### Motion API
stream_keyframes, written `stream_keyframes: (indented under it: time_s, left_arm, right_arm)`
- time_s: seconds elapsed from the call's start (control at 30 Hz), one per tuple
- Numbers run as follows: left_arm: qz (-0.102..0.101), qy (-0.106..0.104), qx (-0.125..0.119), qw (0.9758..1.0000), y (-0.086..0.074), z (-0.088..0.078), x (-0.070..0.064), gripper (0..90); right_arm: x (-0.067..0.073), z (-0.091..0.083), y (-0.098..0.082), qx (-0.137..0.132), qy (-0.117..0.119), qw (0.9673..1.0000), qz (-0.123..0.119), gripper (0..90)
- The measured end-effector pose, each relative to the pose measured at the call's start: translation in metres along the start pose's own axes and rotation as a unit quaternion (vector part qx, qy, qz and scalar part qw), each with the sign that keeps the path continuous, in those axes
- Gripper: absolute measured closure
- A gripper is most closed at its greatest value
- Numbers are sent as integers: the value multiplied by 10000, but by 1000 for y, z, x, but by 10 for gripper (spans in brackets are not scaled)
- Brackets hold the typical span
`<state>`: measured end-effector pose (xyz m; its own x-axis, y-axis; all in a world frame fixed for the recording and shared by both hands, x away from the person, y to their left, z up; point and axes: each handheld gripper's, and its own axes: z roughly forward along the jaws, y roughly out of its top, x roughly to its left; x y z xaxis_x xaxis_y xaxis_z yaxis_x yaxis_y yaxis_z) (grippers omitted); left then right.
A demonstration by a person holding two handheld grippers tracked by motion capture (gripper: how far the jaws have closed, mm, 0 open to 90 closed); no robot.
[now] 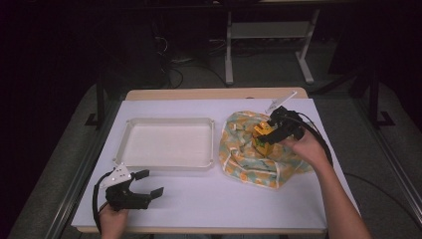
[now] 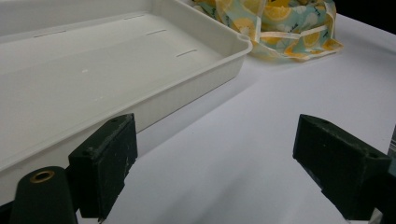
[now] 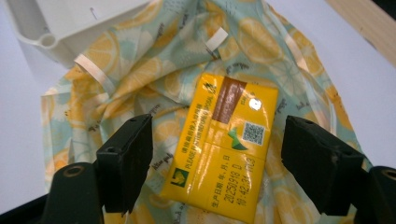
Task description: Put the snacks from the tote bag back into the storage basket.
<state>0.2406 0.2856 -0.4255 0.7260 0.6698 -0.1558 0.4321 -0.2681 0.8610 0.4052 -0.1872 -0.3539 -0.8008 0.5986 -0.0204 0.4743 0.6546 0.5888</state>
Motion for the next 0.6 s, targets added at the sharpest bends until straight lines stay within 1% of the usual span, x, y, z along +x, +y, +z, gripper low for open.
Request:
stream_keyframes:
  time_s: [0.07,0.1,0.13,0.17,0.23,0.27,0.37,0.4,0.43,0.5,0.6]
  left_arm:
    - [-7,-3,2,10000,0,0,0,134]
    - [-4,-5,0,10000,0,0,0,134]
    - [0,-2,2,10000,0,0,0,134]
    - [-4,-4,0,10000,0,0,0,134]
    - [-11,-1,2,10000,0,0,0,134]
    - [12,2,-6,10000,0,0,1,134]
    - [30,15,-9,10000,0,0,1,134]
    - [25,9,-11,10000,0,0,1,134]
    - [25,11,-12,10000,0,0,1,134]
    - [33,13,-18,10000,0,-1,1,134]
    - [34,14,-14,10000,0,-1,1,134]
  right_arm:
    - [0,2,0,79,27,10000,49,250]
    - [-1,3,0,105,24,9999,27,264]
    - [-1,4,0,112,2,9999,0,278]
    - [0,4,0,117,-14,9999,36,289]
    - [1,5,1,153,-53,9999,24,299]
    - [1,7,1,192,-122,9997,-5,309]
    - [1,9,2,220,-171,9996,-68,325]
    - [2,10,2,269,-182,9995,-48,337]
    - [2,11,2,290,-190,9994,-83,349]
    - [4,12,2,353,-201,9992,-43,359]
    - [4,13,2,343,-200,9992,-74,378]
